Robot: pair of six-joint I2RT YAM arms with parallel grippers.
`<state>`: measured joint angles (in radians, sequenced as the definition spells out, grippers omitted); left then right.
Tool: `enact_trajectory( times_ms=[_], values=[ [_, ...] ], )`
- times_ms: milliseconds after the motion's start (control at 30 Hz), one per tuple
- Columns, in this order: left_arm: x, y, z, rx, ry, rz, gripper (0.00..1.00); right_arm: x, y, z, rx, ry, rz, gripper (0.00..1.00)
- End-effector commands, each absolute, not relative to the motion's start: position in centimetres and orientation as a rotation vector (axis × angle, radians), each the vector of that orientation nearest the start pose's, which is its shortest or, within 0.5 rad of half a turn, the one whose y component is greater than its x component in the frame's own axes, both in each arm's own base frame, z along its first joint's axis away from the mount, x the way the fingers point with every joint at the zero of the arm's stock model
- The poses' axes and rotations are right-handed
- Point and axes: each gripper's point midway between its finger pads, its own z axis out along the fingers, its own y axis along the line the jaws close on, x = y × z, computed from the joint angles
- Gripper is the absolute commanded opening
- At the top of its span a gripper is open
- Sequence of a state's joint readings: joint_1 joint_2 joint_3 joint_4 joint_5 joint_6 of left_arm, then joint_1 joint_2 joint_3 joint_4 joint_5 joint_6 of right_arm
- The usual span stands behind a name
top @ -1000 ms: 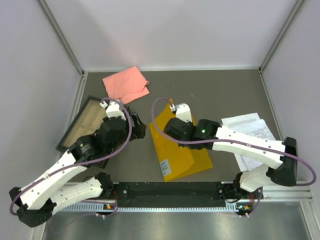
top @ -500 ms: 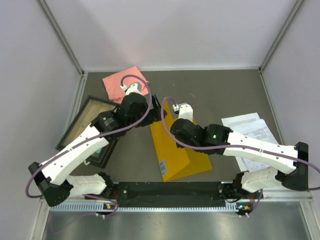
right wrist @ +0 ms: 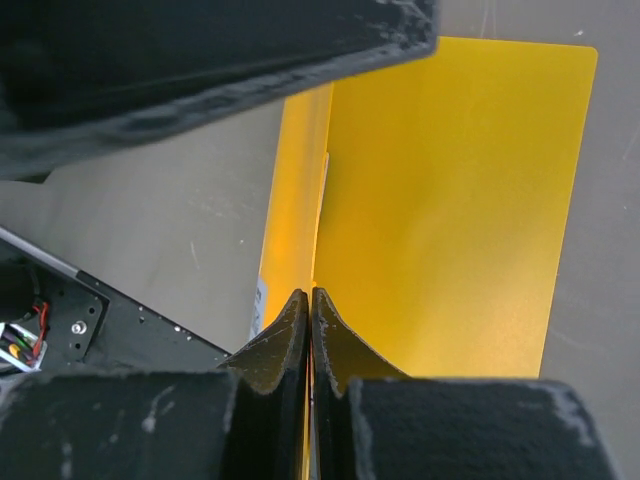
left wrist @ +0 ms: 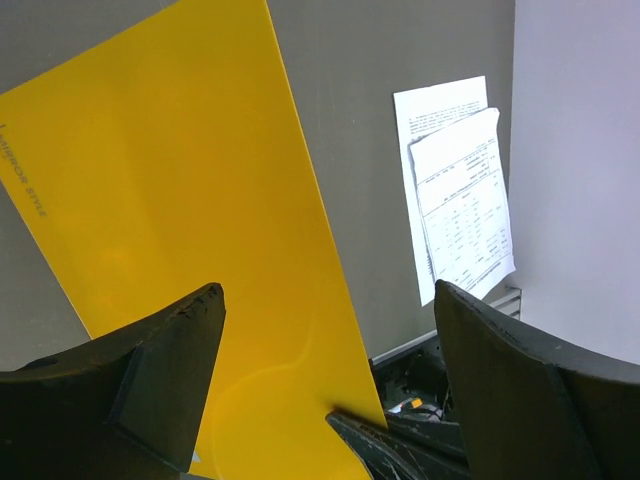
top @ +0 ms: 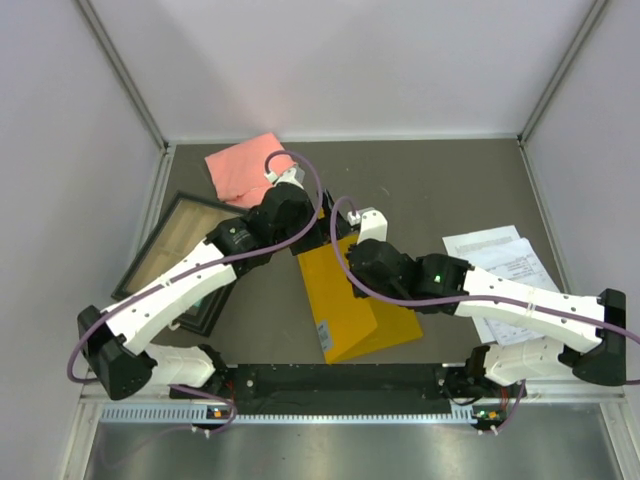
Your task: Put the files into the folder
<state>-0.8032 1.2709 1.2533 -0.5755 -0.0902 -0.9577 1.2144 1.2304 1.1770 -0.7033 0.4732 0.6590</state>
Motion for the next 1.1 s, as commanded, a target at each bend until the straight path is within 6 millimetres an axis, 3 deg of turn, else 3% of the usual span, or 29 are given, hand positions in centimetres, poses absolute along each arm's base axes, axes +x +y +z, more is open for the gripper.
enact_trajectory(
  times_ms=[0, 133, 267, 367, 467, 533, 567, 600, 667, 700, 800, 967, 1067],
  values=[
    [26.0, -29.8, 25.8, -0.239, 2.295, -0.883, 0.89, 16.5, 30.1, 23.3, -0.421, 2.188, 0.541, 0.0],
    [26.3, -29.7, 24.0, -0.226, 2.335, -0.808, 0.86, 16.5, 30.1, 23.9, -0.413, 2.166, 0.57, 0.0],
    [26.8, -29.0, 22.8, -0.16, 2.348, -0.712, 0.76, 16.2, 30.2, 24.3, -0.416, 2.153, 0.607, 0.0],
    [26.8, -28.5, 22.4, -0.092, 2.338, -0.677, 0.58, 16.0, 30.3, 24.2, -0.43, 2.158, 0.619, 0.01],
    [26.6, -28.1, 22.6, -0.053, 2.321, -0.667, 0.44, 15.9, 29.9, 23.8, -0.432, 2.17, 0.601, 0.11],
    [26.4, -28.2, 22.7, -0.01, 2.324, -0.676, 0.35, 15.9, 29.7, 23.7, -0.429, 2.166, 0.604, 0.27],
    [26.3, -28.2, 22.6, 0.003, 2.329, -0.673, 0.25, 15.7, 29.8, 23.8, -0.432, 2.166, 0.617, 0.34],
    [26.2, -28.1, 22.3, 0.015, 2.342, -0.664, 0.17, 15.6, 29.8, 24.1, -0.434, 2.157, 0.635, 0.5],
    [26.2, -27.6, 21.9, 0.021, 2.365, -0.652, 0.0, 15.1, 29.6, 24.5, -0.442, 2.152, 0.67, 0.66],
    [26.1, -27.2, 21.7, 0.016, 2.377, -0.644, 0.0, 15.0, 29.5, 24.6, -0.444, 2.149, 0.676, 0.77],
    [25.9, -26.4, 22.4, 0.034, 2.366, -0.655, 0.0, 14.7, 27.9, 25.7, -0.422, 2.115, 0.701, 0.89],
    [25.8, -24.3, 23.4, 0.008, 2.358, -0.655, 0.0, 15.4, 23.4, 25.7, -0.336, 2.086, 0.673, 0.99],
    [25.7, -22.7, 23.8, -0.012, 2.352, -0.661, 0.0, 16.6, 21.3, 23.3, -0.282, 2.124, 0.668, 0.99]
  ],
)
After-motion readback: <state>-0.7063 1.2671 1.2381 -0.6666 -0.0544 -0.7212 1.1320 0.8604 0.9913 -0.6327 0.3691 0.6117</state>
